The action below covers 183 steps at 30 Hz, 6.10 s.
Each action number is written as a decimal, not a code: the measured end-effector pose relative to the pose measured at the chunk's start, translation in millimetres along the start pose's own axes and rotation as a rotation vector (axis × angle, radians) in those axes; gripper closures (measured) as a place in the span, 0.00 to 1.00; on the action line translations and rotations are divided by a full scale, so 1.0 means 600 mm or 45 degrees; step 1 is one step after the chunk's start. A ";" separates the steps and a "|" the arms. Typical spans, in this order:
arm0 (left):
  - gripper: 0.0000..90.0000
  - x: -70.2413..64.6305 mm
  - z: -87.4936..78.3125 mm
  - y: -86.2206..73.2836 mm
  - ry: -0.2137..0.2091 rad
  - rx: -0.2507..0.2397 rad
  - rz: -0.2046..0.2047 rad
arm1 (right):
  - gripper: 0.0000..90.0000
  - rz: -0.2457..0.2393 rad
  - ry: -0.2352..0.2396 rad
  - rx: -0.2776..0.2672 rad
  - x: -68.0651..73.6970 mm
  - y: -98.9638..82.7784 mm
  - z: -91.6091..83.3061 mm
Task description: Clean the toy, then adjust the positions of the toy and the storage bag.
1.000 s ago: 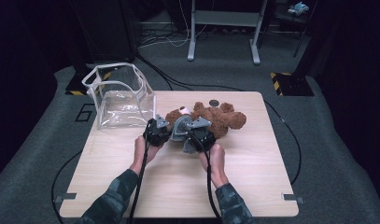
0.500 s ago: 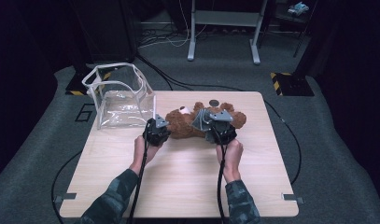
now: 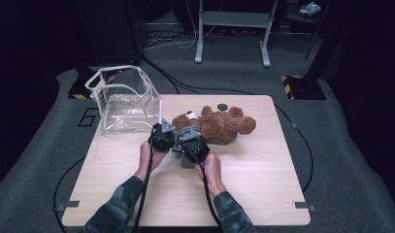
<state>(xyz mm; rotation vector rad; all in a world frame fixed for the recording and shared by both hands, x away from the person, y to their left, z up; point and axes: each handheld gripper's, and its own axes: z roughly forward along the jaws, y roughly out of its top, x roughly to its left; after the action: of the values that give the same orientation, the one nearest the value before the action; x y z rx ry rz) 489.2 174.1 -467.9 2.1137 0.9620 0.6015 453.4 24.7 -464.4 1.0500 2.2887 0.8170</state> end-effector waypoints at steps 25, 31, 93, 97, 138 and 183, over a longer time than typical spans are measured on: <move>0.92 0.001 0.000 -0.001 -0.008 -0.005 -0.004 | 0.89 0.352 -0.305 0.039 -0.190 -0.128 -0.094; 0.91 0.002 0.000 -0.001 -0.014 -0.003 -0.007 | 0.88 0.474 -0.345 0.146 -0.251 -0.176 -0.138; 0.20 0.004 -0.026 0.039 -0.065 0.010 -0.094 | 0.00 0.513 -0.027 0.091 -0.334 -0.135 -0.170; 0.19 -0.005 -0.026 0.052 -0.068 0.001 -0.073 | 0.00 0.510 -0.030 0.077 -0.339 -0.125 -0.167; 0.92 -0.004 0.008 0.036 -0.015 0.100 -0.027 | 0.78 0.497 0.030 0.104 -0.366 -0.071 -0.097; 0.96 0.027 -0.043 0.103 0.059 -0.117 0.040 | 0.86 0.337 -0.124 -0.210 -0.325 0.002 -0.249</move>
<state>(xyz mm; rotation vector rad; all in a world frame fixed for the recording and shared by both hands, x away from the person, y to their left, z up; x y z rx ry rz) 509.9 169.4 -402.4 2.0452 0.9106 0.7000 472.2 -175.9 -323.9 1.3022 1.9901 1.0149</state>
